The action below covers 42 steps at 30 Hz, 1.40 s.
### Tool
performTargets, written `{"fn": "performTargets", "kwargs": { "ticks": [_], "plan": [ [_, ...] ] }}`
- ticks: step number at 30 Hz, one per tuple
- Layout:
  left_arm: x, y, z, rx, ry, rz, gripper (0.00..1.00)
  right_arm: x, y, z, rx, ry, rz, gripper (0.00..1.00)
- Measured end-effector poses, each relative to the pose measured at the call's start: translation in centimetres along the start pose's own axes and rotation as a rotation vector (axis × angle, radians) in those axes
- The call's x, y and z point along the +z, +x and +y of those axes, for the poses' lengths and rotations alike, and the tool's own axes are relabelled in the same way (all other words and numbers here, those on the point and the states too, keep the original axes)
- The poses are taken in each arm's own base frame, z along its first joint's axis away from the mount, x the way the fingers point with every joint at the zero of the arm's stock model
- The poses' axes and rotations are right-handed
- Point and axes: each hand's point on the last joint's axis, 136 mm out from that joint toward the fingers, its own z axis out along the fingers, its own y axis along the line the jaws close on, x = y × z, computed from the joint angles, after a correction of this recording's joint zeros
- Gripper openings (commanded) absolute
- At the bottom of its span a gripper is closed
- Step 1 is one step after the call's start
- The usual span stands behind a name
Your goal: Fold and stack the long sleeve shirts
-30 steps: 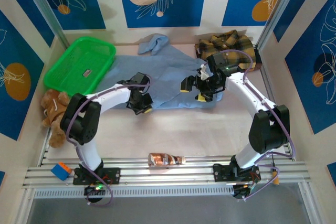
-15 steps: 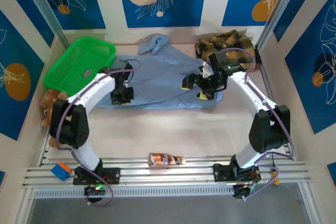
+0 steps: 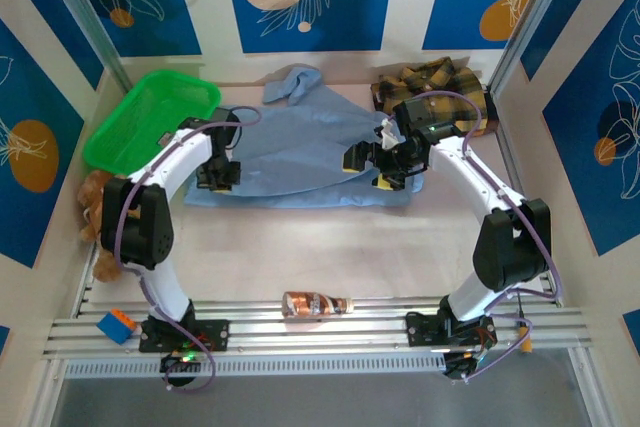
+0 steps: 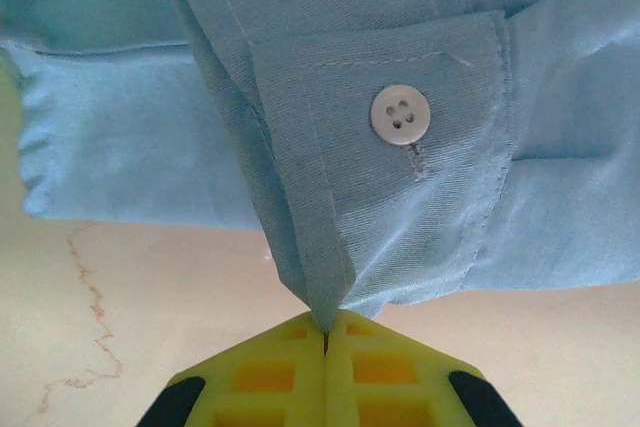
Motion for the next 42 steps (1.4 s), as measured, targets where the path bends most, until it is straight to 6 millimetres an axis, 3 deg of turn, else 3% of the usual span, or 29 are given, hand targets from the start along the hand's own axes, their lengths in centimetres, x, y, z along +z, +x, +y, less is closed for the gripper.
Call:
{"fn": "performTargets", "kwargs": {
  "ticks": [11, 17, 21, 28, 33, 42],
  "plan": [
    [1.6, 0.2, 2.2, 0.030, -0.071, 0.038, 0.00, 2.0, -1.7, -1.0, 0.022, 0.067, 0.032, 0.98],
    [3.2, 0.3, 3.7, 0.040, -0.131, 0.081, 0.00, 3.2, -3.0, -1.1, 0.012, 0.121, 0.038, 0.75],
    [3.4, 0.2, 4.6, 0.037, -0.150, 0.086, 0.00, 3.9, -4.1, -0.6, -0.003, 0.138, 0.034, 0.49],
    [4.2, 0.2, 5.5, 0.044, -0.176, 0.108, 0.00, 7.1, -4.9, -1.9, 0.002, 0.206, 0.084, 0.26],
    [5.0, 0.2, 5.7, 0.063, -0.189, 0.130, 0.00, 9.5, -4.1, -4.3, 0.044, 0.262, 0.151, 0.24],
    [5.2, -1.5, 6.4, 0.061, -0.214, 0.111, 0.00, 10.1, -3.8, -5.5, 0.054, 0.293, 0.159, 0.23]
  ]
}}
